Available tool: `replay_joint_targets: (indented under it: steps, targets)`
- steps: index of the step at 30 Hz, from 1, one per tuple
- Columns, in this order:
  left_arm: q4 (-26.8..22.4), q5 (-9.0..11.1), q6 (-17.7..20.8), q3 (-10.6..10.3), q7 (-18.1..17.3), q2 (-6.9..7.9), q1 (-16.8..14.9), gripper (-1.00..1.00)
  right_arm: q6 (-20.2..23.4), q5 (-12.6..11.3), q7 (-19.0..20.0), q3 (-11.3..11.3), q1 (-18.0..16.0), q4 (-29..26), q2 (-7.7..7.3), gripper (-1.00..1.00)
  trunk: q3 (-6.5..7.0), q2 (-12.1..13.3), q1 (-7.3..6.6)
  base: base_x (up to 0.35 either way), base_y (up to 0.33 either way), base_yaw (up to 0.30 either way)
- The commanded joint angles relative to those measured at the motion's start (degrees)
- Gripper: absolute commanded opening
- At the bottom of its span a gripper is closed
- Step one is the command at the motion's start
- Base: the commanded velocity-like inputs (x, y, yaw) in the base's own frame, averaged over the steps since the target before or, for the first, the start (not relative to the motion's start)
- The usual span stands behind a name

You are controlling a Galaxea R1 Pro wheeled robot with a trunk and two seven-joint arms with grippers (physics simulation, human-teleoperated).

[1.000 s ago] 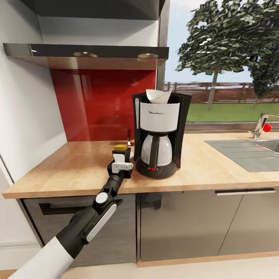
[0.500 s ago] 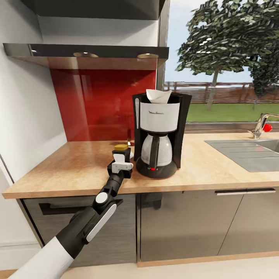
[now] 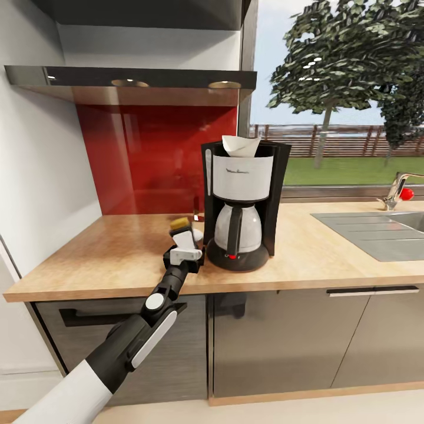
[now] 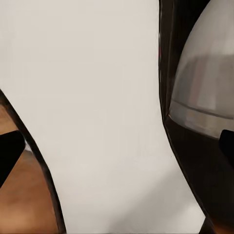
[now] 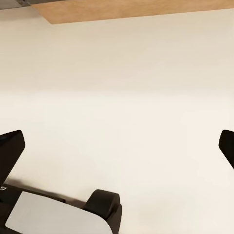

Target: Set up a coffee station on the kitchen countertop: keep the coffee maker on the countertop, move the bottle of coffee from the kitchen shelf to the counter next to the coffee maker, place a paper coffee filter on top of the coffee maker, put the saucer next to the coffee maker with the coffee cup on the saucer, and place the electric kettle next to the coffee maker.

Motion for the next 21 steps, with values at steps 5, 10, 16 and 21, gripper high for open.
replay_joint_targets:
  steps: [5,10,16,21]
  targets:
    - [-0.1,0.5,-0.1,-0.2,0.5,0.07,-0.1,1.00,-0.3,0.6,0.2,-0.5,-0.1,0.0,0.01,1.00,-0.06,0.0,0.00,0.000,0.000,0.000]
    - [-0.1,0.5,-0.1,-0.2,0.5,0.07,-0.1,1.00,-0.3,0.6,0.2,-0.5,-0.1,0.0,0.01,1.00,-0.06,0.0,0.00,0.000,0.000,0.000]
    - [-0.1,0.5,-0.1,-0.2,0.5,0.07,-0.1,1.00,-0.3,0.6,0.2,-0.5,0.0,0.0,0.01,1.00,-0.06,0.0,0.00,0.000,0.000,0.000]
    - [-0.1,0.5,-0.2,-0.2,0.4,0.07,-0.1,1.00,-0.3,0.6,0.2,-0.5,-0.1,0.0,0.01,1.00,-0.06,0.0,0.00,0.000,0.000,0.000]
